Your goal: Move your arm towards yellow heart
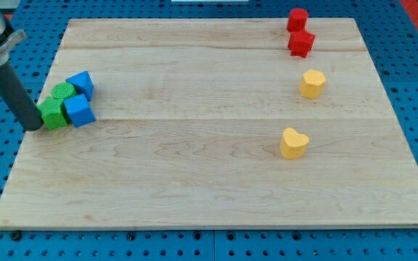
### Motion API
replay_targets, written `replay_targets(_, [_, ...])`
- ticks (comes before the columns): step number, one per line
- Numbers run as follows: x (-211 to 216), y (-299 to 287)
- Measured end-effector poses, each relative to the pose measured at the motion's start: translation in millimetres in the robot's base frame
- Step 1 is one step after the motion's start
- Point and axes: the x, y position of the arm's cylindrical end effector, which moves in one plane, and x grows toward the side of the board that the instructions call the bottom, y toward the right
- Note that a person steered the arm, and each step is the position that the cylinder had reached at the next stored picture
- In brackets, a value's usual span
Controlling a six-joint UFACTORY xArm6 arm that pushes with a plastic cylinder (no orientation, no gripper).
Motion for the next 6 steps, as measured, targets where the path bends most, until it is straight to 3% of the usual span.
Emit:
replay_targets(3, [0.3, 5.5])
replay_targets(4, [41.7, 6.5])
replay_targets(5, [74.4, 50.8])
replay_targets(6, [76.3, 134.8])
